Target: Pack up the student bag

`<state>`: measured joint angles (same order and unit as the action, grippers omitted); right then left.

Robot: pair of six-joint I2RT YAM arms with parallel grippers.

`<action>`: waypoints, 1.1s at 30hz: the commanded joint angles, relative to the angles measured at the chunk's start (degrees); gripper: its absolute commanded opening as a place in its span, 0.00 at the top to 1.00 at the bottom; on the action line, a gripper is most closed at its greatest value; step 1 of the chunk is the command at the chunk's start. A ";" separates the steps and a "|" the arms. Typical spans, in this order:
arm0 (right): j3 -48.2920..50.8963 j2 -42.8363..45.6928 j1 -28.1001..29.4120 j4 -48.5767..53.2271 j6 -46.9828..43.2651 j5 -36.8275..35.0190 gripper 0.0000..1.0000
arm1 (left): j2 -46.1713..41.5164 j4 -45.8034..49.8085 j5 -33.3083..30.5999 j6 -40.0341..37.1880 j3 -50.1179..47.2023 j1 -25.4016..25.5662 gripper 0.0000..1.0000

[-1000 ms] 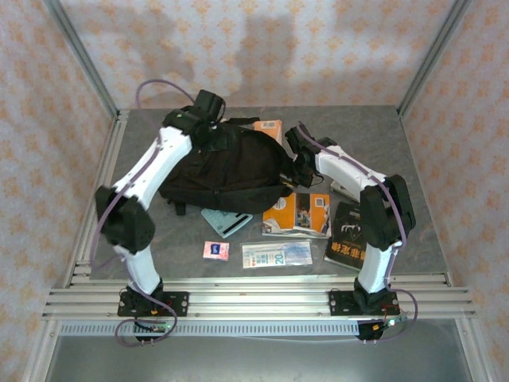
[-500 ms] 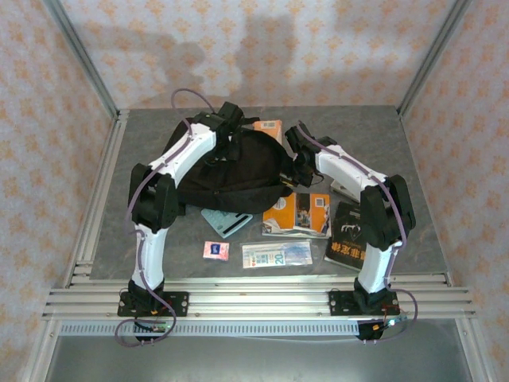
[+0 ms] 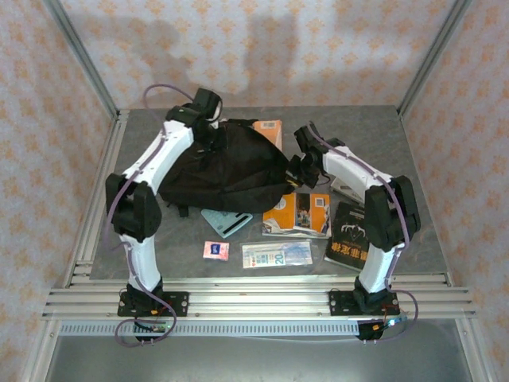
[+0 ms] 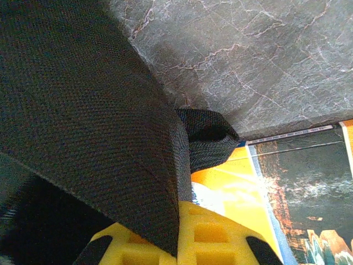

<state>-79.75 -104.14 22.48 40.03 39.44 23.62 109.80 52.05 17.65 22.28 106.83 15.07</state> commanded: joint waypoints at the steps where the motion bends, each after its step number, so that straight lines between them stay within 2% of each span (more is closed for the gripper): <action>1: 1.55 1.41 -0.98 0.09 2.35 -0.15 0.98 | -4.51 -5.21 7.72 1.89 -1.33 -2.79 1.00; 4: 1.25 2.23 -1.47 -0.82 2.79 0.07 0.95 | -5.25 -6.20 11.08 1.56 -1.79 -3.94 1.00; 6: 0.97 3.58 -1.68 -1.95 2.88 -0.05 0.90 | -5.68 -7.31 13.96 2.17 -2.62 -4.89 1.00; 12: -3.26 6.42 -2.08 -0.54 1.34 -2.14 0.52 | -6.99 -13.37 23.79 4.96 -5.33 -7.10 1.00; 13: -4.03 7.00 -2.11 -0.17 1.09 -2.77 0.48 | -7.03 -13.60 24.56 4.94 -5.14 -7.09 1.00; 15: -5.34 8.16 -2.05 0.83 0.37 -4.27 0.46 | -7.30 -14.32 25.97 5.05 -5.18 -7.47 1.00; 17: -6.24 9.43 -2.07 1.11 -0.59 -5.61 0.47 | -7.62 -15.40 27.53 6.15 -5.48 -8.17 1.00; 19: -7.18 10.41 -2.12 0.93 -1.99 -6.30 0.54 | -8.01 -17.28 29.99 7.79 -6.17 -9.02 1.00; 23: -10.51 8.68 -2.16 0.70 -3.88 -3.43 0.90 | -9.11 -21.14 33.43 11.13 -8.26 -10.56 1.00; 25: -12.97 6.53 -2.18 1.25 -4.02 -1.42 1.00 | -9.32 -21.89 34.65 11.94 -8.65 -11.00 1.00; 28: -16.29 2.86 -2.26 0.40 -3.98 2.58 1.00 | -9.57 -22.60 36.00 12.35 -8.92 -11.40 1.00; 33: -23.33 -3.70 -2.21 5.98 -5.39 0.62 1.00 | -9.76 -23.14 37.24 12.36 -9.15 -11.45 1.00</action>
<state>-100.12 -104.90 20.51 41.41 35.79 24.60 103.44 33.87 50.15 33.45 97.54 3.75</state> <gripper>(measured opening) 0.043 0.050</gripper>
